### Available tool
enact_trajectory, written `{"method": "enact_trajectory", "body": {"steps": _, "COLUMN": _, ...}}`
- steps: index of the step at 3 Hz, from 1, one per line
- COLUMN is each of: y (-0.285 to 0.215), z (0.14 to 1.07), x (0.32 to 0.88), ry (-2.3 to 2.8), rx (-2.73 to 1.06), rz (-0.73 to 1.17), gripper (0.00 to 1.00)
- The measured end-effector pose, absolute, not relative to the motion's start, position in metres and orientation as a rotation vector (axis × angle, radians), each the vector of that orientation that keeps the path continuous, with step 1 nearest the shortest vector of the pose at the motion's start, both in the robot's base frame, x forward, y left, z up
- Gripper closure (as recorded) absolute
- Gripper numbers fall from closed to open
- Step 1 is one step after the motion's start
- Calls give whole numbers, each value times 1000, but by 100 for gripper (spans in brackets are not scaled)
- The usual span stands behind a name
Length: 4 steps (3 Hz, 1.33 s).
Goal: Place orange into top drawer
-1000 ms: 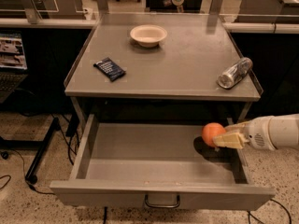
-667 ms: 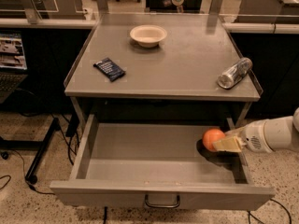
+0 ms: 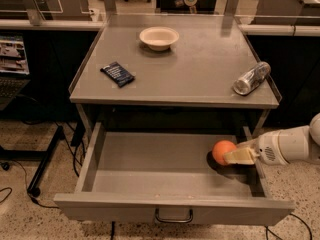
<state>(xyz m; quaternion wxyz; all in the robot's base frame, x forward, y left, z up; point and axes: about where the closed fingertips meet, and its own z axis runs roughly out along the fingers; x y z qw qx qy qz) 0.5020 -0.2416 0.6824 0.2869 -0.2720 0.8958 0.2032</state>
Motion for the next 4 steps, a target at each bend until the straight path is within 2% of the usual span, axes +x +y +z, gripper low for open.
{"method": "enact_trajectory", "body": {"steps": 1, "y": -225, "z": 689, "x": 501, "ry": 2380, "rx": -735, "rz": 597, "gripper": 100}}
{"method": "enact_trajectory", "body": {"steps": 2, "y": -223, "z": 690, "x": 501, "ry": 2379, "rx": -736, "rz": 602, "gripper": 84}}
{"method": "enact_trajectory", "body": {"steps": 3, "y": -223, "z": 690, "x": 501, "ry": 2379, "rx": -736, "rz": 602, "gripper": 61}}
{"method": "enact_trajectory", "body": {"steps": 4, "y": -223, "z": 690, "x": 501, "ry": 2379, "rx": -736, "rz": 602, "gripper": 30}}
